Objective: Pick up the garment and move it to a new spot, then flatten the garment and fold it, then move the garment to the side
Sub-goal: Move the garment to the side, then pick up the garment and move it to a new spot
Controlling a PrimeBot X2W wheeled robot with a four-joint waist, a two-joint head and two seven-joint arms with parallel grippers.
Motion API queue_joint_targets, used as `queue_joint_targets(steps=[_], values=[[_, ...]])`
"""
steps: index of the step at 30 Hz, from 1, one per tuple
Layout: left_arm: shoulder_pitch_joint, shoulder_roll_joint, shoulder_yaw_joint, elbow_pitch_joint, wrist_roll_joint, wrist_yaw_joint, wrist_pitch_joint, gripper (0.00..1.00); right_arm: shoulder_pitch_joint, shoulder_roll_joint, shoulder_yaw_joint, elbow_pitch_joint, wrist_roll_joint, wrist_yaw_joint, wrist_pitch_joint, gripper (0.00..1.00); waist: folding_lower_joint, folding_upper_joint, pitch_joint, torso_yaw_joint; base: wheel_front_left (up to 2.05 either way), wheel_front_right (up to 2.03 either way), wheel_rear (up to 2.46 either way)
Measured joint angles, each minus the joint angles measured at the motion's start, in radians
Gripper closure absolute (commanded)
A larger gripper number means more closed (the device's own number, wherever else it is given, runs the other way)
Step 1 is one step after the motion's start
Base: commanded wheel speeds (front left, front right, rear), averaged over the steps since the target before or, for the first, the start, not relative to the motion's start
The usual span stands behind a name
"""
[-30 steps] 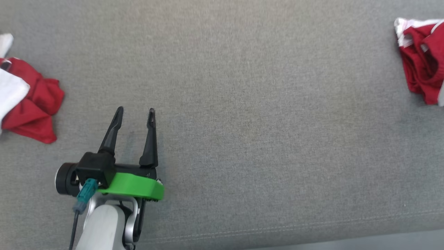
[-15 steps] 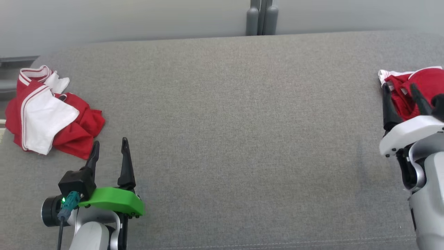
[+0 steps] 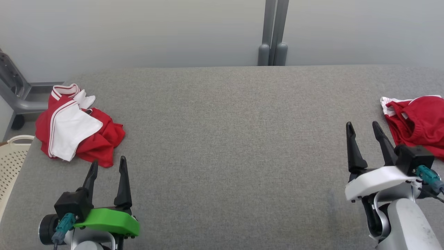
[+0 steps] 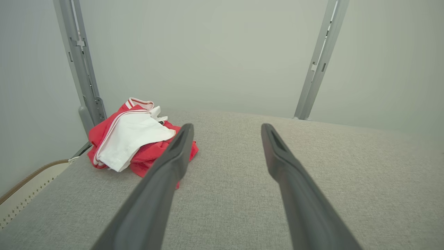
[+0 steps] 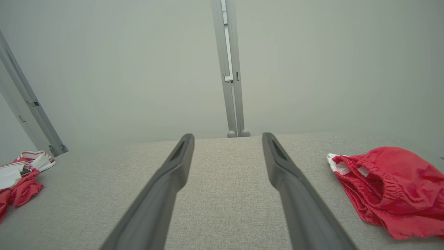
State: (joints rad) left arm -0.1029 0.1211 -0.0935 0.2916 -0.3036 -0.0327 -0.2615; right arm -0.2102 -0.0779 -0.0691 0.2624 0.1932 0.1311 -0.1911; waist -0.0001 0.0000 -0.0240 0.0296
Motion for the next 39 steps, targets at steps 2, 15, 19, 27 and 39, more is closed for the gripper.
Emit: queue_joint_targets(steps=[2,15,19,27,39], values=[[0.01,-0.006,0.006,-0.009,0.005,-0.003,-0.001,0.0,0.014,0.007,0.001,-0.002,-0.005,0.0,-0.005,0.0,0.0,0.0,-0.003,0.002,0.0,0.0,0.0],[0.147,-0.051,0.054,-0.056,0.07,-0.025,-0.001,0.0,0.158,0.028,-0.023,0.021,0.002,0.0,-0.027,0.0,0.0,0.0,-0.027,-0.002,0.0,0.0,0.0],[0.163,-0.056,0.078,-0.062,0.077,-0.034,-0.001,0.0,0.162,0.028,-0.016,0.045,-0.011,0.0,-0.031,0.0,0.0,0.0,-0.025,-0.009,0.0,0.0,0.0],[0.174,-0.066,0.086,-0.033,0.091,-0.047,-0.001,0.0,0.159,0.028,-0.011,0.094,-0.005,0.0,-0.045,0.0,0.0,0.0,-0.022,-0.011,0.0,0.0,0.0],[0.166,-0.069,0.105,-0.005,0.102,-0.06,-0.001,0.0,0.145,0.028,-0.001,0.125,0.008,0.0,-0.054,0.0,0.0,0.0,-0.015,-0.005,0.0,0.0,0.0]])
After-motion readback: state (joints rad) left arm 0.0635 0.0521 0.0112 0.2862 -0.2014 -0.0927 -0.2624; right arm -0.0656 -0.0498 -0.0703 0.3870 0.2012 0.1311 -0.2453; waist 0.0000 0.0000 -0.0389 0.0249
